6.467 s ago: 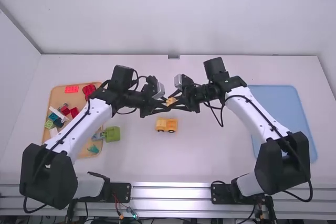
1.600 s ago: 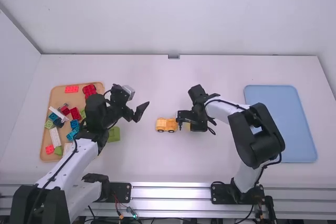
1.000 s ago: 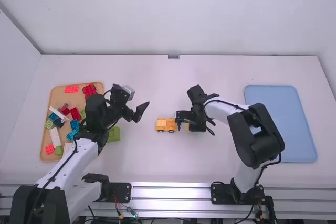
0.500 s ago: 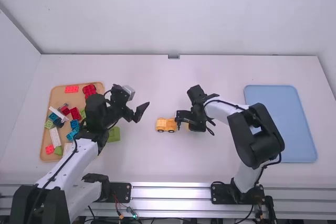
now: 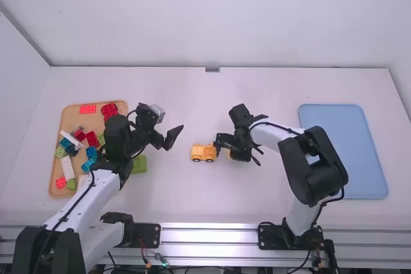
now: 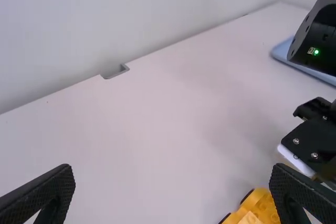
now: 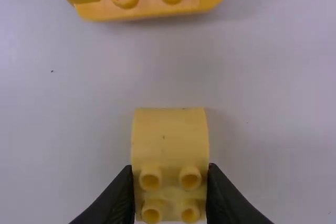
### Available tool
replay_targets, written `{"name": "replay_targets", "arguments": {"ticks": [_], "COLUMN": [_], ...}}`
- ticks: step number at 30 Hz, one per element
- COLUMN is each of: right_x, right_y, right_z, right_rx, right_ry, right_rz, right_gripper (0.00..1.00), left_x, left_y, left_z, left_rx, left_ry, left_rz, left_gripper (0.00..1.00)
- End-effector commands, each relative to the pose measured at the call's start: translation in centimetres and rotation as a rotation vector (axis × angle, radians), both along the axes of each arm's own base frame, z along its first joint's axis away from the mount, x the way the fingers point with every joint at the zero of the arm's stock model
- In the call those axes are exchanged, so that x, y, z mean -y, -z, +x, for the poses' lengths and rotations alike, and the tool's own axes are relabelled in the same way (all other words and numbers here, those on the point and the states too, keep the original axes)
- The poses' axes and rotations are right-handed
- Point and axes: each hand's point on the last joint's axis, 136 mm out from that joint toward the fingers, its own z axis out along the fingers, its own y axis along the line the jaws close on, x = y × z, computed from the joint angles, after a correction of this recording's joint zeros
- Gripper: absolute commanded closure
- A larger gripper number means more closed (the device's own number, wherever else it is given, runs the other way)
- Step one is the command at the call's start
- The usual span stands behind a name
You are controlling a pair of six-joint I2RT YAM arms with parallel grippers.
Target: Assemble lego blocks to make yellow taxi
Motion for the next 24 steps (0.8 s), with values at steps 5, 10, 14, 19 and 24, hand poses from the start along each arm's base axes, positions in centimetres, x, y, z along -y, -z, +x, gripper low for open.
{"name": "replay_targets", "arguments": {"ticks": [5, 10, 14, 19, 24], "right_x": [-0.2, -0.3, -0.5, -0.5, 0.5], "right_y": [0.2, 0.2, 0.1, 0.1, 0.4], "right_z": [-0.2, 0.4, 0.7, 0.9, 0.5], "right_rx": [-0.066, -0.08, -0.114, -0.19, -0.279], "right_ry": [0.267, 0.455, 0.668, 1.061, 1.498], "right_rz": [0.0, 0.016, 0.033, 0.05, 0.028], "right_gripper": [0.81, 0.85, 0.97, 1.0, 1.0], "left_x": [0.2, 0.2, 0.1, 0.0, 0.0], "left_y": [-0.8, -1.4, -1.7, -1.2, -1.0], "left_z": [-0.1, 0.1, 0.2, 0.1, 0.0], "left_rx": [0.021, 0.035, 0.036, 0.014, 0.005], "left_ry": [0.011, 0.003, -0.003, -0.01, -0.011], "left_rz": [-0.018, -0.039, -0.057, -0.054, -0.054], "left_gripper": [0.01, 0.01, 0.01, 0.01, 0.01]}}
